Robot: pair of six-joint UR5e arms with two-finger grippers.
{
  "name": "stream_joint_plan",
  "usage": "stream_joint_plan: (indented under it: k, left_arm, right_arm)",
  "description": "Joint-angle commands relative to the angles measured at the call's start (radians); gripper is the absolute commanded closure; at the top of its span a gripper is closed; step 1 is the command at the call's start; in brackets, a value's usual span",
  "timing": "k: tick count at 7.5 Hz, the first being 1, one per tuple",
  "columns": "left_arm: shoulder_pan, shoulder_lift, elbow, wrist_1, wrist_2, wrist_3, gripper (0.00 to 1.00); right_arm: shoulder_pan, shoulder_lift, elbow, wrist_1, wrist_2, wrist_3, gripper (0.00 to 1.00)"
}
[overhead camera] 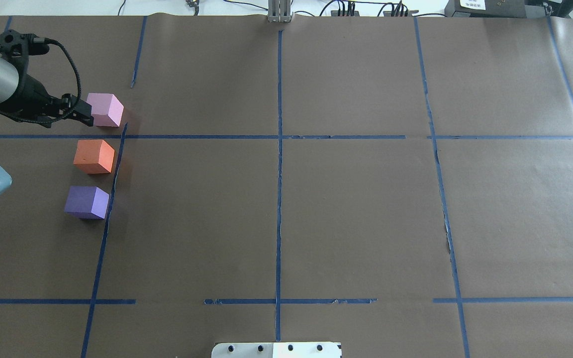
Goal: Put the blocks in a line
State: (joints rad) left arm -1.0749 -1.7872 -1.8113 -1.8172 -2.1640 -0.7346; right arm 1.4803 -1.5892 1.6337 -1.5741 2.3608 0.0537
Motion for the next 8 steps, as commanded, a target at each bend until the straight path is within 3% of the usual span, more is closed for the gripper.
stream_joint_plan:
  k: [1,4,6,8]
  left_arm:
    - [-0.127,0.066,0.027,0.009,-0.084,0.293,0.00]
    - [-0.360,0.150,0.116,0.019,-0.132,0.675,0.01]
    - [-0.498,0.149,0.176,0.137,-0.143,0.895,0.01]
    - [-0.533,0.143,0.178,0.261,-0.154,0.905,0.02]
  right_arm:
    - [0.000,0.000,0.000,-0.001,0.000,0.000,0.00]
    - [0.000,0.000,0.000,0.000,0.000,0.000,0.00]
    - [0.000,0.000,0.000,0.000,0.000,0.000,0.00]
    - [0.000,0.000,0.000,0.000,0.000,0.000,0.00]
